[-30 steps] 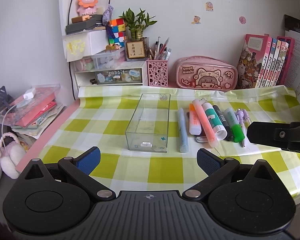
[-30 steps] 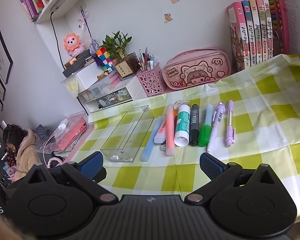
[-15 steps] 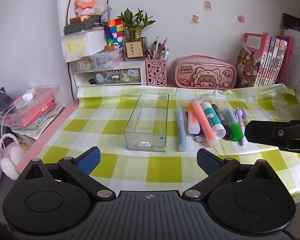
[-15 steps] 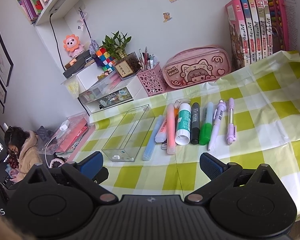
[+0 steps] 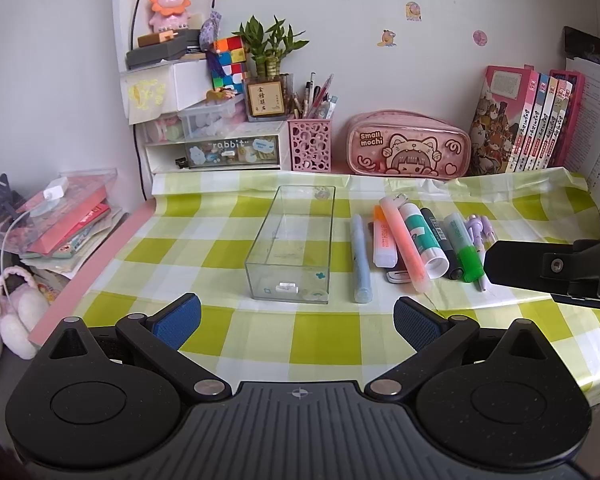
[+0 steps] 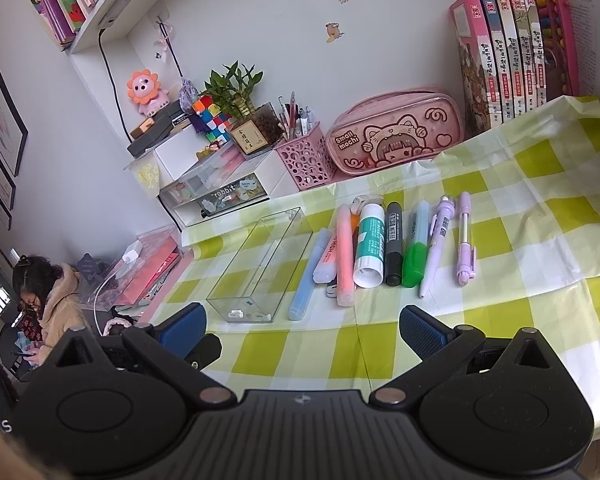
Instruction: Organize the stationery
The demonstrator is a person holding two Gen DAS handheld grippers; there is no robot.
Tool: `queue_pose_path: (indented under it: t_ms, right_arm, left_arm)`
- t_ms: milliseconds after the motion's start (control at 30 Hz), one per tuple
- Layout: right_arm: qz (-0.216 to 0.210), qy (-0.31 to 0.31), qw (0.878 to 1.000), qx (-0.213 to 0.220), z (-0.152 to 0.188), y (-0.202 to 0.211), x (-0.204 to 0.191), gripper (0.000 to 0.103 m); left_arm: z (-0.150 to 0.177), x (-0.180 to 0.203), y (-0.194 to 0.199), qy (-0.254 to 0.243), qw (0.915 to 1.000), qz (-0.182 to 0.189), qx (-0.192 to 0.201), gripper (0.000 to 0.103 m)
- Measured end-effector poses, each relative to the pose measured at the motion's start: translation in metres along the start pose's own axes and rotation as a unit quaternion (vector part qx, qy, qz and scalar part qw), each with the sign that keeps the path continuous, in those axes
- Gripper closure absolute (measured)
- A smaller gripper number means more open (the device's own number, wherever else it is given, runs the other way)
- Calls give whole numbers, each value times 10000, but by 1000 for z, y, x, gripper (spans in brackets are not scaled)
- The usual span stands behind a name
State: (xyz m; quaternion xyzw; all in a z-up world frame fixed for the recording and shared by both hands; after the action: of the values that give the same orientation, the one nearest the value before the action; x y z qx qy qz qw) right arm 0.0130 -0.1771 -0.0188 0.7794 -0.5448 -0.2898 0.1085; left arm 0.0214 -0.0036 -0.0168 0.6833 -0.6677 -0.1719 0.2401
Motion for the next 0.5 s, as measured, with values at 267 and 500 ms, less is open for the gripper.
queue_pose_path:
  t_ms: [267, 500]
  right_arm:
    - [8, -3, 10000, 4, 0, 0, 0, 5]
    - [7, -9, 10000, 5, 0, -1, 1, 5]
  left_arm:
    - [0, 1, 0, 1, 10000, 16, -3, 5]
    - [1, 2, -1, -4, 10000, 40, -8, 5]
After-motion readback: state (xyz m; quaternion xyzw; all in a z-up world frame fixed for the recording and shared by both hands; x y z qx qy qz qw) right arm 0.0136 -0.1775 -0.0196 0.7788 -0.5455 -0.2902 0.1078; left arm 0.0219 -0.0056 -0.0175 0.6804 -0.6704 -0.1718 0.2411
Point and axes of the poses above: each gripper's, at about its wrist camera, not at the fingertips, and y roughly against the way its jaws point, x to its right, z to its underside, the point moved 3 cm from there along -y, roughly the way its jaws point, and after that the axes turned 11 degrees about y, right-handed, at the moved point
